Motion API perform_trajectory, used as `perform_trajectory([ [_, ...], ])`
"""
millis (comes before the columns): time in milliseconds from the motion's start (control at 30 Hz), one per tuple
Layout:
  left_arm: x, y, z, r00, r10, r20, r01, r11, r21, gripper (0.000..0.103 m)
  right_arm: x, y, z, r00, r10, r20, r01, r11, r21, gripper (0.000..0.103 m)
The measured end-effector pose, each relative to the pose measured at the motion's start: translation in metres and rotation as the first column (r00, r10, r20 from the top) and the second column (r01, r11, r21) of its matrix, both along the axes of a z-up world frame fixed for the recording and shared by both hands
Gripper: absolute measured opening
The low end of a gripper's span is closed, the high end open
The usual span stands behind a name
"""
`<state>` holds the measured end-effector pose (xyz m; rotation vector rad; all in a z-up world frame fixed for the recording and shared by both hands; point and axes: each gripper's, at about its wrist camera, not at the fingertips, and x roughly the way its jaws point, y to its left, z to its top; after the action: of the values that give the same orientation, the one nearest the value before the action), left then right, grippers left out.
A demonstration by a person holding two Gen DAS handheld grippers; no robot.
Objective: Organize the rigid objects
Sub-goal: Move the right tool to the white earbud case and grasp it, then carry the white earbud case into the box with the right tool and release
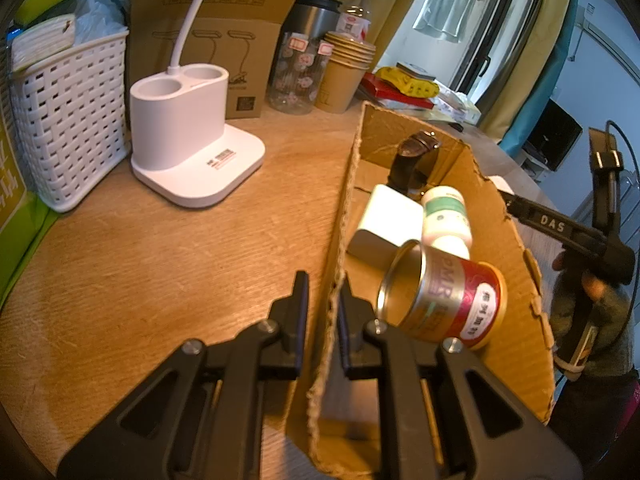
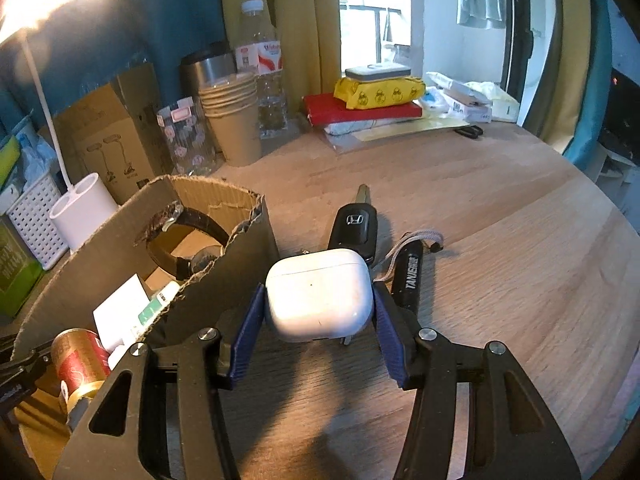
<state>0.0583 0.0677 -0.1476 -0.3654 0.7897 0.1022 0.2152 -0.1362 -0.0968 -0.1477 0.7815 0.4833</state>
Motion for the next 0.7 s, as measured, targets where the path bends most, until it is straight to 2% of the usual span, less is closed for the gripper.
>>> perform_trajectory([
  [333, 0.000, 0.000, 0.000, 1.000, 0.000, 0.000, 0.000, 1.000, 0.000, 0.014, -0.014, -0.004, 0.022, 0.998, -0.009, 0.060, 0.008, 1.000, 0.017, 0.056],
  [700, 0.000, 0.000, 0.000, 1.000, 0.000, 0.000, 0.000, 1.000, 0.000, 0.014, -0.041, 0.013, 0.050, 0.990, 0.052, 0.131, -0.056, 0.998, 0.024, 0.056],
])
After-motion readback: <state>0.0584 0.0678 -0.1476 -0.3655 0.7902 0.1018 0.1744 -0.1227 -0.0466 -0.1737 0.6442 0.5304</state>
